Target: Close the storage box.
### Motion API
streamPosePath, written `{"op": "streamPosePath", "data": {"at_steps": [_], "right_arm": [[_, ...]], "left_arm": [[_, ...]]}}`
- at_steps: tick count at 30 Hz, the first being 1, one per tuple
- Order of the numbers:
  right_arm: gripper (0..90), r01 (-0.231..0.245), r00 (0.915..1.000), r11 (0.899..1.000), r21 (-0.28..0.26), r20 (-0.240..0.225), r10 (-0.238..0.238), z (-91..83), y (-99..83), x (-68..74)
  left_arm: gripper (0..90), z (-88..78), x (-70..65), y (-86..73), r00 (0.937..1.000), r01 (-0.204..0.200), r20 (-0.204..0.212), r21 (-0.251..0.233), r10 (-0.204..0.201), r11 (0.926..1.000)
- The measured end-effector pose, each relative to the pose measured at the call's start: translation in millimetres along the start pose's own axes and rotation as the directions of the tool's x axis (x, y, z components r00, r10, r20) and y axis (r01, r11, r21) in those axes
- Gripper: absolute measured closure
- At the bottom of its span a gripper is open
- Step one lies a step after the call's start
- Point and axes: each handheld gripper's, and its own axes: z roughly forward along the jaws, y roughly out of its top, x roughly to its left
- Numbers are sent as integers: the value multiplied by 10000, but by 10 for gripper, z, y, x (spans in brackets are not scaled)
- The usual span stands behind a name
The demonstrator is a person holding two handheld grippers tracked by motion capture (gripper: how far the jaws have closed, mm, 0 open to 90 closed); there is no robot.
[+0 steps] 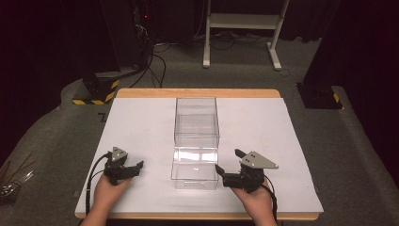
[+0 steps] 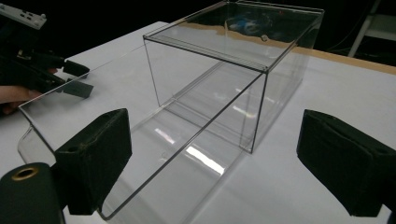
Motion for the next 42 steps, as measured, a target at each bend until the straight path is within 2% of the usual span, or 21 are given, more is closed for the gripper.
{"op": "streamPosePath", "data": {"at_steps": [5, 26, 30, 42], "right_arm": [[102, 16, 9998, 10000, -59, -200, -17, -10, -7, 50], [99, -37, 9988, 9998, 191, -487, 47, 7, -69, 107], [98, -68, 9978, 9999, 150, -662, 78, -1, -78, 114], [98, 76, 9963, 9984, 567, -857, -27, 59, -151, 198]], "left_arm": [[240, 0, 0, 0, 10000, -5, -7, 2, 5, 10000], [239, 0, -1, -1, 10000, 12, -10, 4, -12, 10000], [239, 0, -1, -1, 10000, 13, -14, 1, -13, 10000], [239, -2, -5, -3, 10000, 36, -36, -9, -36, 10000]]}}
